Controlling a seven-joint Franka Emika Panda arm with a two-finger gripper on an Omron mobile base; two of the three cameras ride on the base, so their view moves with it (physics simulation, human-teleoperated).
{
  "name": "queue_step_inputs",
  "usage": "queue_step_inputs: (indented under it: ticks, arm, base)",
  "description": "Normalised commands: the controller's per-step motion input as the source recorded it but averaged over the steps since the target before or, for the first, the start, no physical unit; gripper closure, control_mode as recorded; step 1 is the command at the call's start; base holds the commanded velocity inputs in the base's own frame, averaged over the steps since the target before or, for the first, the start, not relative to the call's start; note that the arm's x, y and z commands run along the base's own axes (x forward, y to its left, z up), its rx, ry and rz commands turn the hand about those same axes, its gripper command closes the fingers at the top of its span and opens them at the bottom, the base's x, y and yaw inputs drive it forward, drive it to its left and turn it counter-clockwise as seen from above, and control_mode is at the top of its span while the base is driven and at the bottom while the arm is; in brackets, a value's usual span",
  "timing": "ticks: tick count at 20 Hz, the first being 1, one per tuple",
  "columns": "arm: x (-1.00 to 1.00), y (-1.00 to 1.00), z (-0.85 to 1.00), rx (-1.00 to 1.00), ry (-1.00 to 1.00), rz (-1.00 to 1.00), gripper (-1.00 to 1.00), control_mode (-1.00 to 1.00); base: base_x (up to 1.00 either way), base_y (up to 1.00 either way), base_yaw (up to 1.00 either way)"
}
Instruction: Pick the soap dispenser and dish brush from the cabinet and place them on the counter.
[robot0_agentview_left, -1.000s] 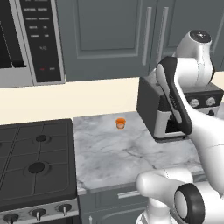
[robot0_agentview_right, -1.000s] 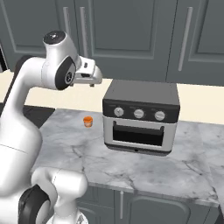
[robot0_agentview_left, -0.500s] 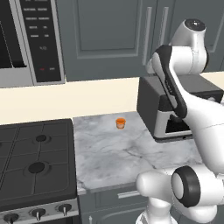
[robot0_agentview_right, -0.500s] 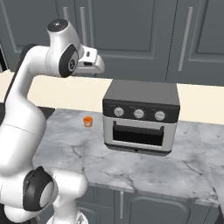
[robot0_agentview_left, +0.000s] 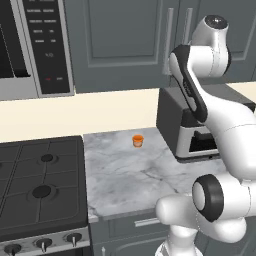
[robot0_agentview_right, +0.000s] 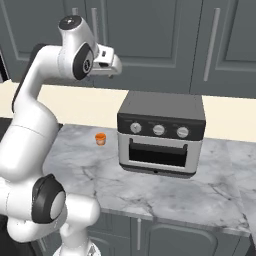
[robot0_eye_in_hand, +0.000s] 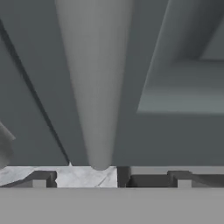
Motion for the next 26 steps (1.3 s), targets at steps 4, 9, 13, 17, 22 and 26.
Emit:
queue_step_inputs:
  ticks: [4, 9, 13, 17, 22, 26]
  arm:
    - [0.29, 0.0, 0.0, 0.0, -0.17, 0.0, -1.0, -1.0]
    - [0.29, 0.0, 0.05, 0.01, -0.13, 0.0, -1.0, -1.0]
    - [0.27, 0.0, 0.19, 0.0, -0.02, 0.0, -1.0, -1.0]
    - [0.26, 0.0, 0.14, 0.0, 0.0, 0.0, -1.0, -1.0]
    - [0.08, 0.0, 0.31, 0.0, 0.0, 0.01, -1.0, -1.0]
    - [0.03, 0.0, 0.28, 0.0, -0.04, 0.0, -1.0, -1.0]
  base:
    - [0.0, 0.0, 0.0]
    - [0.0, 0.0, 0.0]
    - [0.0, 0.0, 0.0]
    - [0.0, 0.0, 0.0]
    - [0.0, 0.0, 0.0]
    - [0.0, 0.0, 0.0]
